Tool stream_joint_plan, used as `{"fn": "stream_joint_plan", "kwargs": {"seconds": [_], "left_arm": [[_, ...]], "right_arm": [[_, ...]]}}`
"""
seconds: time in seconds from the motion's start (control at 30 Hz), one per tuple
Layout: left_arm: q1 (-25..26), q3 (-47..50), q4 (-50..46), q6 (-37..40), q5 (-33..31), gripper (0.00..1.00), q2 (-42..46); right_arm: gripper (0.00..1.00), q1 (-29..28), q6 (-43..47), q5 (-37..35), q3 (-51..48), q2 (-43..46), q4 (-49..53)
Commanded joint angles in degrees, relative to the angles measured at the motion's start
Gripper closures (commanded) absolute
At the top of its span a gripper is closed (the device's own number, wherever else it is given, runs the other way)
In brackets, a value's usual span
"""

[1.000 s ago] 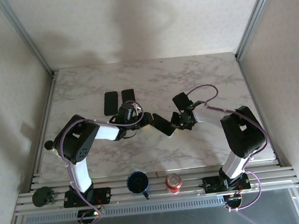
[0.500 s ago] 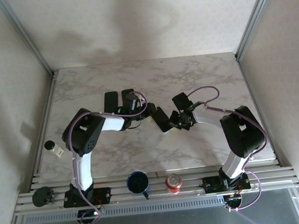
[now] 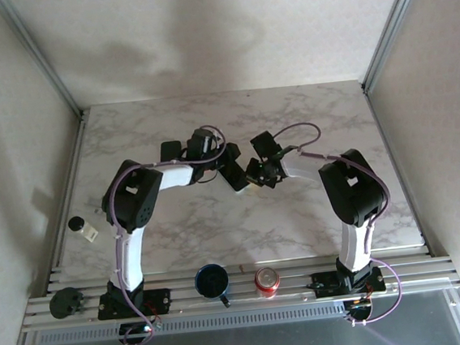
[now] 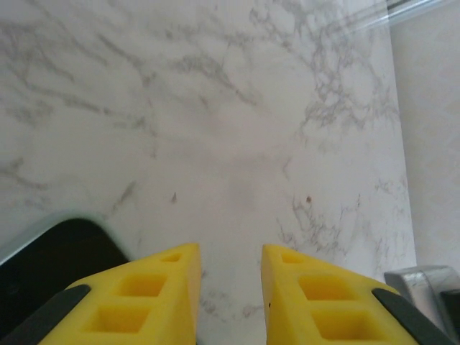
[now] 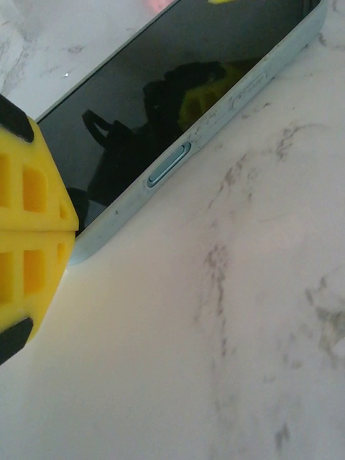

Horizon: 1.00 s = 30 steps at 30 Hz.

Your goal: Put the phone into the phone case

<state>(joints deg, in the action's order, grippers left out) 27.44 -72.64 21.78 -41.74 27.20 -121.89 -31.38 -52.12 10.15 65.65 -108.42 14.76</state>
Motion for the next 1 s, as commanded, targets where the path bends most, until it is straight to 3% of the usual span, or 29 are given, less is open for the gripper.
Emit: {"fn": "stream_joint_plan", "kwargs": {"seconds": [0.0, 0.5, 0.97], "left_arm": [[-1.61, -2.05, -1.71, 0.75, 0.95, 0.73, -0.23], [-1.72, 16.28, -9.1, 0.34, -2.94, 0.72, 17.85], [1.39, 17.75, -7.56, -0.43, -4.6, 0.71, 13.88]], "right_arm": [[1.0, -0.37, -1.45, -1.54, 0.25, -3.37, 1.16], [1.0, -0.38, -3.78, -1.09, -0.65, -3.13, -0.72], [1.0, -0.35, -3.52, -0.27, 0.16, -3.63, -0.76]]}}
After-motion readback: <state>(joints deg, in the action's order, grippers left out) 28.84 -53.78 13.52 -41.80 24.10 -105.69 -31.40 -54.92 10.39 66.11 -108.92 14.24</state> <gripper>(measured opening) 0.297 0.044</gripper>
